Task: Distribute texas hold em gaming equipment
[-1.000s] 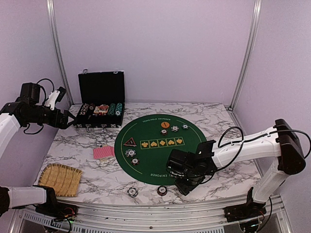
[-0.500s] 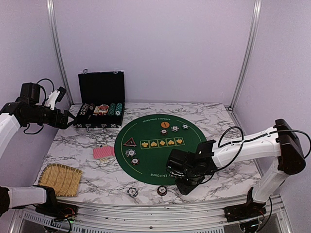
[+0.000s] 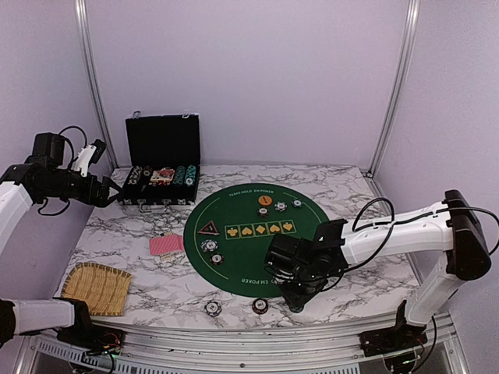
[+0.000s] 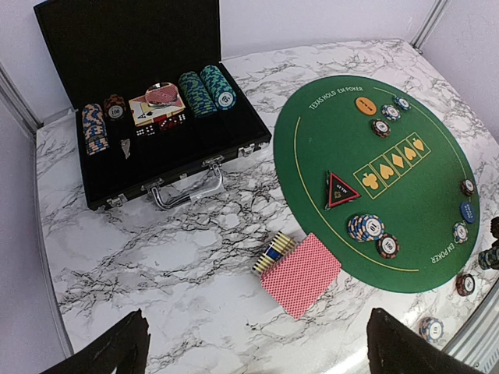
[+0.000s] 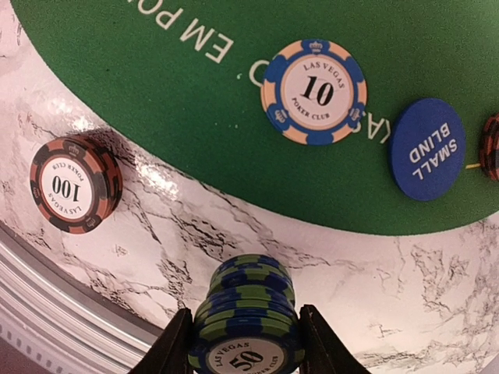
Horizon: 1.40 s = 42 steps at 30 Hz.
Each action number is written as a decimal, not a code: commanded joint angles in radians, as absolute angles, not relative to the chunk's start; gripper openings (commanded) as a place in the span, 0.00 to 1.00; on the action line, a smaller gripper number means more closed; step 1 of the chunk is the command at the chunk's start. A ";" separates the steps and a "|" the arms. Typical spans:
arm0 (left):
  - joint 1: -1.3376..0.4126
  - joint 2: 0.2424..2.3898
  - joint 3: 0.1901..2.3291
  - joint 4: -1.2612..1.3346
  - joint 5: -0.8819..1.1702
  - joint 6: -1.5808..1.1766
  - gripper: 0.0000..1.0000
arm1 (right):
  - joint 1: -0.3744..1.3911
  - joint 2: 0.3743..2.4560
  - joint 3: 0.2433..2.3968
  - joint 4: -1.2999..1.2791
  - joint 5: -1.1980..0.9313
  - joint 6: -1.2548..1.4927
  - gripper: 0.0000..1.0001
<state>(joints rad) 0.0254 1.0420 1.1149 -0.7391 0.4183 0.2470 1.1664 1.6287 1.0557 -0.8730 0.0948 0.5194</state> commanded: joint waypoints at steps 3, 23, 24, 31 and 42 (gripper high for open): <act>0.028 1.035 1.132 -0.766 0.426 0.247 0.99 | 1.161 1.593 1.084 -0.902 0.096 0.511 0.35; 0.028 1.031 1.134 -0.767 0.425 0.247 0.99 | 1.161 1.634 1.014 -0.802 0.078 0.520 0.39; 0.028 1.032 1.134 -0.767 0.424 0.246 0.99 | 1.160 1.636 1.014 -0.798 0.077 0.521 0.39; 0.029 1.031 1.138 -0.767 0.420 0.246 0.99 | 1.161 1.651 1.017 -0.789 0.081 0.517 0.41; 0.028 1.031 1.135 -0.768 0.423 0.244 0.99 | 1.160 1.631 1.017 -0.818 0.087 0.517 0.56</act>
<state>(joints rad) 0.0254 1.0420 1.1149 -0.7391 0.4183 0.2466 1.1664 1.6352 1.0031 -0.8131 0.0799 0.5194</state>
